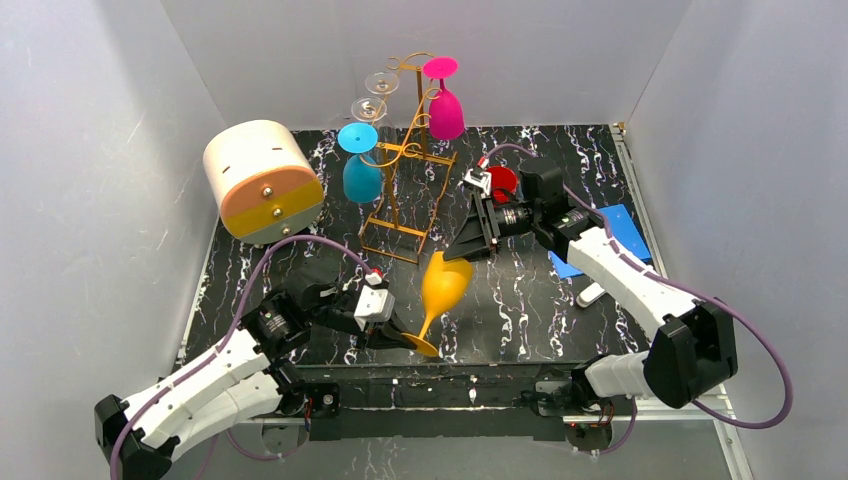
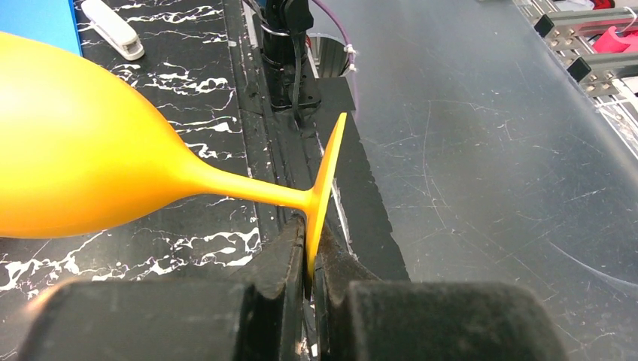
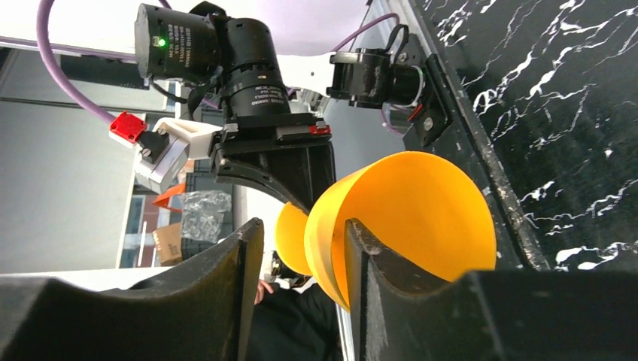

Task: Take the wine glass off the wine glass rack
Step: Place the wine glass at the center of the board.

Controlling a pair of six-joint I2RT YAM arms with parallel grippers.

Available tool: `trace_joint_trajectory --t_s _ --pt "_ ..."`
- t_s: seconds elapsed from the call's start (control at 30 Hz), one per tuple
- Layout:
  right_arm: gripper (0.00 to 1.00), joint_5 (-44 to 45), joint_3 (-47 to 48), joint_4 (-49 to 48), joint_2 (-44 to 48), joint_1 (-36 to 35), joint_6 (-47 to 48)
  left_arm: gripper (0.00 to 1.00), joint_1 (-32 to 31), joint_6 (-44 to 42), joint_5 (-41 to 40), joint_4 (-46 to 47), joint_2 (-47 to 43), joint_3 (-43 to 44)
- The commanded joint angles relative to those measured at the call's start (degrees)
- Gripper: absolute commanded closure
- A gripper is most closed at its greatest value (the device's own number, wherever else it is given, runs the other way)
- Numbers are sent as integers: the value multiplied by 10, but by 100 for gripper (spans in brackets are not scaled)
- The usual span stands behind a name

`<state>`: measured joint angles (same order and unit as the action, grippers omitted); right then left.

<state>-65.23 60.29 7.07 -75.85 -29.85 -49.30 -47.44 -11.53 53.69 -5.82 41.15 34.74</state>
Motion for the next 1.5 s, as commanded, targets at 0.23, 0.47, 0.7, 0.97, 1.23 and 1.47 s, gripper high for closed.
trace_joint_trajectory --t_s 0.23,0.47,0.7,0.97,1.23,1.47 --pt "70 -78 33 1 -13 -1 -1 100 1 -16 -12 -32 -7 19" --pt "63 -71 38 22 -22 -1 -1 100 1 -12 -9 -32 0 25" --pt "72 -72 40 28 -28 -1 2 100 0 -16 -10 -34 3 26" --pt "73 -84 44 25 -34 -2 -4 100 0 -10 -13 -29 -2 33" --pt "68 -102 48 21 -33 -1 -4 100 0 -10 -10 -29 7 30" --pt "73 -117 39 13 -28 -2 -6 100 1 -15 -20 -29 6 32"
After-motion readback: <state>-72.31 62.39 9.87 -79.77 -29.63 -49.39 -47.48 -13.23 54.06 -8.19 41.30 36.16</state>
